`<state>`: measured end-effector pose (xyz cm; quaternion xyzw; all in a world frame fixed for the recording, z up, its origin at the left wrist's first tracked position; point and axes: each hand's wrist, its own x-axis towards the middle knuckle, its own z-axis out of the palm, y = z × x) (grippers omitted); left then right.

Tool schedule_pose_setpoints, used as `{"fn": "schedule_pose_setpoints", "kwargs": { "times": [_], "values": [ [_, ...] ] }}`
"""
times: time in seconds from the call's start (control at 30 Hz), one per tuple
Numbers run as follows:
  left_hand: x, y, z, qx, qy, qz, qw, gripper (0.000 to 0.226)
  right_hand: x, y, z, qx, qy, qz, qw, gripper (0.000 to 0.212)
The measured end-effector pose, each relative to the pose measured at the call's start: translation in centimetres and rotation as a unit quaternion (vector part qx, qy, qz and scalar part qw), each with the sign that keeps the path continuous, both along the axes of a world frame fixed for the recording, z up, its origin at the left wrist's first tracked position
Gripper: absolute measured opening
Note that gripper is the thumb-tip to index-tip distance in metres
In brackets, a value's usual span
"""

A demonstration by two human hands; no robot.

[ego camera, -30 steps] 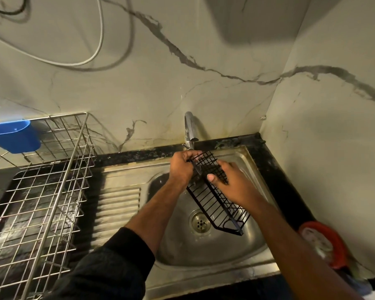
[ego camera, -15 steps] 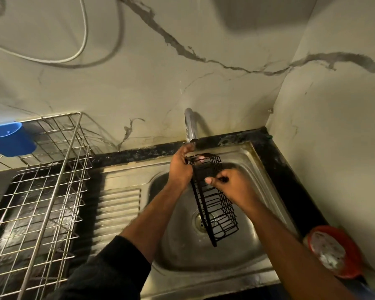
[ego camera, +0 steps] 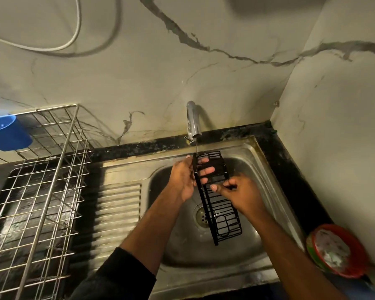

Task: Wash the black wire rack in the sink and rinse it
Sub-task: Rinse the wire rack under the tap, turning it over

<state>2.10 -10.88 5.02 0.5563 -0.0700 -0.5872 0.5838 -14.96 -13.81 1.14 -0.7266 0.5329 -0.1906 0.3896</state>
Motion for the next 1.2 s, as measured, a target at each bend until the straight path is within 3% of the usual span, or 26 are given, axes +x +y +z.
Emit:
{"fn": "schedule_pose_setpoints", "kwargs": {
  "times": [0.2, 0.5, 0.63, 0.77, 0.9, 1.1, 1.2],
  "values": [
    [-0.9, 0.9, 0.5, -0.014, -0.036, -0.048, 0.998, 0.029, -1.6, 1.0, 0.5, -0.015, 0.008, 0.003, 1.0, 0.039],
    [-1.8, 3.2, 0.5, -0.049, -0.084, -0.039, 0.995, 0.026, -2.6, 2.5, 1.8, 0.001, -0.022, 0.003, 1.0, 0.038],
    [-1.7, 4.3, 0.8, -0.054, -0.119, -0.035, 0.991, 0.028, -2.4, 3.1, 1.8, -0.018, -0.009, 0.024, 1.0, 0.018],
    [-1.5, 5.2, 1.4, -0.061, -0.12, -0.023, 0.991, 0.03, -2.2, 3.5, 1.5, -0.033, 0.002, 0.051, 0.998, 0.025],
    [-1.3, 5.9, 1.5, -0.066, -0.104, -0.005, 0.992, 0.029, -1.8, 3.9, 0.9, -0.003, -0.021, 0.063, 0.998, 0.017],
    [-1.0, 6.5, 1.2, -0.051, -0.076, 0.058, 0.994, 0.02, -1.8, 4.7, 0.7, 0.01, -0.079, -0.018, 0.997, 0.027],
    [-0.5, 6.9, 0.9, -0.032, -0.073, 0.071, 0.994, 0.023, -2.0, 4.5, 1.9, -0.014, -0.125, -0.059, 0.99, 0.021]
  ]
}}
